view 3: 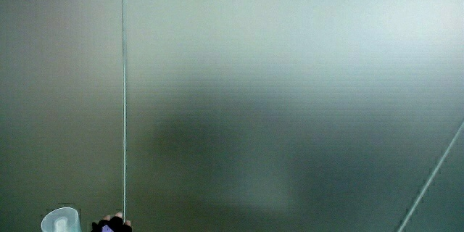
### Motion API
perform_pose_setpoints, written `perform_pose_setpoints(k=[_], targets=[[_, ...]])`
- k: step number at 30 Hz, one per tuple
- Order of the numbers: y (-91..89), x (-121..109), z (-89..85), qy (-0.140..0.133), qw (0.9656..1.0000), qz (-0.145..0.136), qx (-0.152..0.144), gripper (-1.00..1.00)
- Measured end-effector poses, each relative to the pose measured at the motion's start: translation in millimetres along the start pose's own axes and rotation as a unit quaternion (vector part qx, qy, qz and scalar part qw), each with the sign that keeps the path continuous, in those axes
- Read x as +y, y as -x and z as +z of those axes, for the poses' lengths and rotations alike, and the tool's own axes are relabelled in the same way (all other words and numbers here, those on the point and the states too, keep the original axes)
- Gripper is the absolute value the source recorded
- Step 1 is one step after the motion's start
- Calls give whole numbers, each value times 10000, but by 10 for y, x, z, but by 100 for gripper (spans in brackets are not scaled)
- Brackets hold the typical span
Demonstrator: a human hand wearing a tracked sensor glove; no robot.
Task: Pick cleaning spray
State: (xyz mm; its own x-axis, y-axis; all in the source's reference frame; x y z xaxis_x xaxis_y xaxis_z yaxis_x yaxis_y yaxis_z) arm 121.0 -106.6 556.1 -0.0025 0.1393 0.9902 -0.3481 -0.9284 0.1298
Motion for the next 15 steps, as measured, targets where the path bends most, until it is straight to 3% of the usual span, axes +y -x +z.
perform_pose_setpoints(k=[2, 8, 12, 15], targets=[[29, 5, -11, -13, 9999, -112, -59, 0], [65, 78, -50, 73, 9996, -56, -281, 0], [139, 116, -127, 237, 9997, -78, -67, 0], [150, 149, -136, 254, 9995, -17, -178, 0]])
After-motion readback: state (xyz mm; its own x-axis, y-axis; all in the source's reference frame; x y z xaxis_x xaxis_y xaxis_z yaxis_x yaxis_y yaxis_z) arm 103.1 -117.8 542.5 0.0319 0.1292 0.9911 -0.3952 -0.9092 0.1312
